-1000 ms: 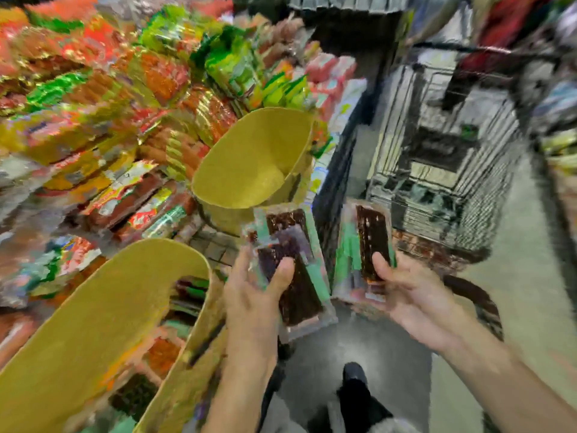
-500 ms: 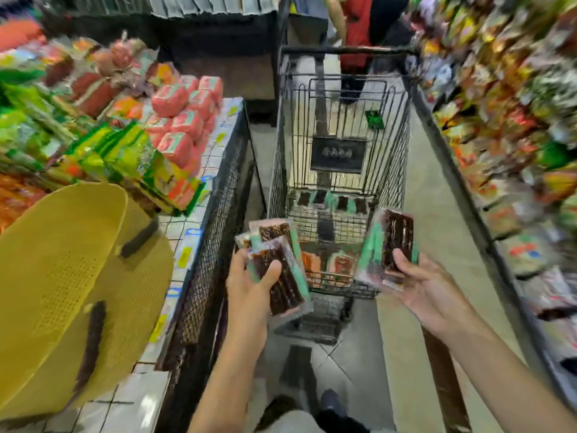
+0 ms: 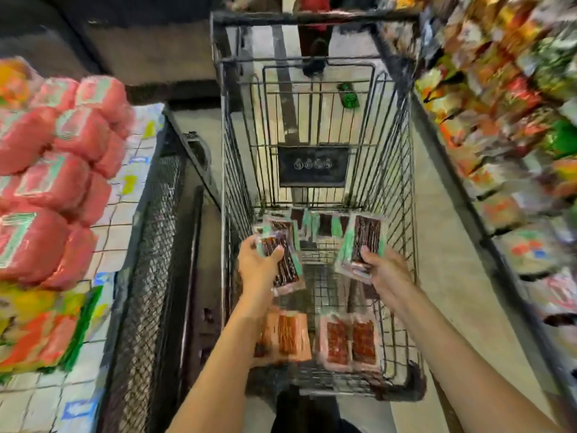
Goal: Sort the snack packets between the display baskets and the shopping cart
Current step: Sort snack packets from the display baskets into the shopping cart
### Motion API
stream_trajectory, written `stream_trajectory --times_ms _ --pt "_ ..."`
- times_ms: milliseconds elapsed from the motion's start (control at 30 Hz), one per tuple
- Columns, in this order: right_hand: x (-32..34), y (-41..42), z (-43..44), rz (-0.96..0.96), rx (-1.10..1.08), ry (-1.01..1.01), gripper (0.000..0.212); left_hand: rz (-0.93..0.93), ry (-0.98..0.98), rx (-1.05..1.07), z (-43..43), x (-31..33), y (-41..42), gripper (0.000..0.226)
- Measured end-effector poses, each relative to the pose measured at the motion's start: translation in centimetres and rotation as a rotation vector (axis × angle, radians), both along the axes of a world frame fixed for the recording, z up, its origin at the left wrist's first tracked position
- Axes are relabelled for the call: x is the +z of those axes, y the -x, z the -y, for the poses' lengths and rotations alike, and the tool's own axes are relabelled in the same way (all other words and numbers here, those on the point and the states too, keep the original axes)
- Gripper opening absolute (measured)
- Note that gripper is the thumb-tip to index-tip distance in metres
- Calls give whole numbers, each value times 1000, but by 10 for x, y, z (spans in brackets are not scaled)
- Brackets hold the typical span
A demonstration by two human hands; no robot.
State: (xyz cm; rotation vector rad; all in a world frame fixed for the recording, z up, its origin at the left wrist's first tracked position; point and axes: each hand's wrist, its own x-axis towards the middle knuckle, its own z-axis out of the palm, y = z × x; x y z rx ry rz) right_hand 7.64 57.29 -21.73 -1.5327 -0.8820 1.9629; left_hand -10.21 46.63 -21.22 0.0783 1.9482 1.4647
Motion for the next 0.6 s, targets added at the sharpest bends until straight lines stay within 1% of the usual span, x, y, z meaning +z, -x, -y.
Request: stream_trajectory --times_ms 100,133,200,300,400,467,533,567,600 --pt "-52 40 -46 199 21 -58 29 38 86 19 -53 -49 34 45" --pt "-70 53 -60 241 15 -79 29 36 115 22 -69 -68 44 44" --pt "-106 77 -88 328 16 -126 38 23 157 30 -99 -104 64 42" --pt "-161 110 -125 528 111 -217 51 14 239 82 -135 -155 93 43" --pt "-207 136 -153 664 206 -192 55 -34 264 88 -164 -201 122 48" --pt "-231 149 -168 726 232 -207 48 -141 299 14 -178 -226 136 53" --pt "-251 157 -175 755 253 -235 38 -251 349 -127 -191 -246 143 56" --pt "-260 159 -176 775 263 -272 38 -271 361 -190 -195 -254 142 58" --pt "-269 159 -176 779 263 -299 41 -273 361 -242 -198 -263 140 59"
